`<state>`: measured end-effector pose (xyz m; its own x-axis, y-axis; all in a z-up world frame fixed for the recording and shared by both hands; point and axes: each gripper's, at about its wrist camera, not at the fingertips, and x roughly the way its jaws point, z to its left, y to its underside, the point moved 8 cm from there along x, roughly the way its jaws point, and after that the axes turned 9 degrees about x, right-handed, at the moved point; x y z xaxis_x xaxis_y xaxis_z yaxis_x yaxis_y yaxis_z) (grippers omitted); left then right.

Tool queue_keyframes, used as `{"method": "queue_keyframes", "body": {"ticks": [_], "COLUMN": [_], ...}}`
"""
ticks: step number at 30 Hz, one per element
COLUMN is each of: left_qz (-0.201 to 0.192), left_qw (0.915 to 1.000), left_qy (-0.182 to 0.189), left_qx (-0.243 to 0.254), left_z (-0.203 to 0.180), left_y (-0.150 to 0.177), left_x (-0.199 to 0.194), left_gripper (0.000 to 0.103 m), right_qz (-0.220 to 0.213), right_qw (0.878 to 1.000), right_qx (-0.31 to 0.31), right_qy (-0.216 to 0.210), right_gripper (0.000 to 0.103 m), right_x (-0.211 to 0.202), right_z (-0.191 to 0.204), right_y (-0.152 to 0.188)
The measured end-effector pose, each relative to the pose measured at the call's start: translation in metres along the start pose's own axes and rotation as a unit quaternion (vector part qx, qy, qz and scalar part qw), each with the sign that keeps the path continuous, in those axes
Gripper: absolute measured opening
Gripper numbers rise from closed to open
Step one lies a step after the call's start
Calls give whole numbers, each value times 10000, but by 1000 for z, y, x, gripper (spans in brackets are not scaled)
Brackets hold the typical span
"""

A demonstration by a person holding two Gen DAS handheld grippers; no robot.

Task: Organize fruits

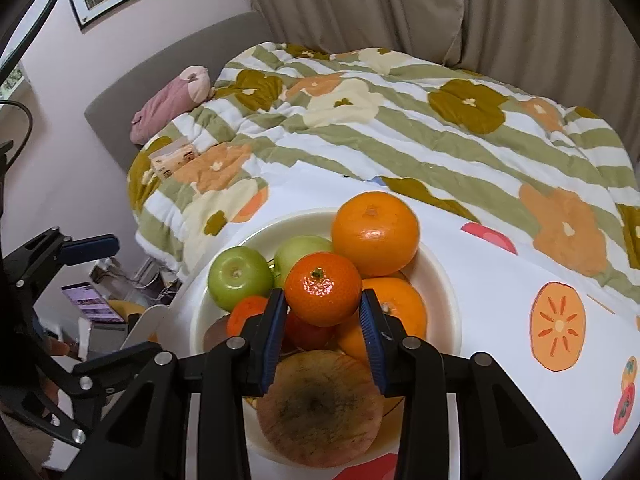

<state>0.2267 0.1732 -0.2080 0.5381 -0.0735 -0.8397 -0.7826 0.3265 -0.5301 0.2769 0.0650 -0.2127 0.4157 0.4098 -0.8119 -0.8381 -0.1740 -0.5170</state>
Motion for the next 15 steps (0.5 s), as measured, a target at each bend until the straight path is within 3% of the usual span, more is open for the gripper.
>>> {"method": "queue_keyframes", "body": {"ticks": [1, 4, 5, 15], "left_qz": [-2, -10, -8, -229], "left_qw": [10000, 10000, 10000, 9993], "left_qy": [4, 26, 34, 49], "left_qx": [6, 19, 39, 302], "left_z": [1, 1, 1, -2], "left_y": [0, 0, -1, -22], "left_x": [0, -1, -1, -44], "left_gripper": [103, 103, 103, 103], "right_qz": [-21, -107, -143, -587], "right_qw": [10000, 9998, 9997, 9954], "right_qx": [25, 128, 183, 693], "right_qy": [23, -53, -73, 308], "right_gripper": [41, 84, 89, 90], "right_x": [-1, -9, -12, -69], "right_z": [0, 0, -1, -3], "right_y": [0, 0, 0, -5]}}
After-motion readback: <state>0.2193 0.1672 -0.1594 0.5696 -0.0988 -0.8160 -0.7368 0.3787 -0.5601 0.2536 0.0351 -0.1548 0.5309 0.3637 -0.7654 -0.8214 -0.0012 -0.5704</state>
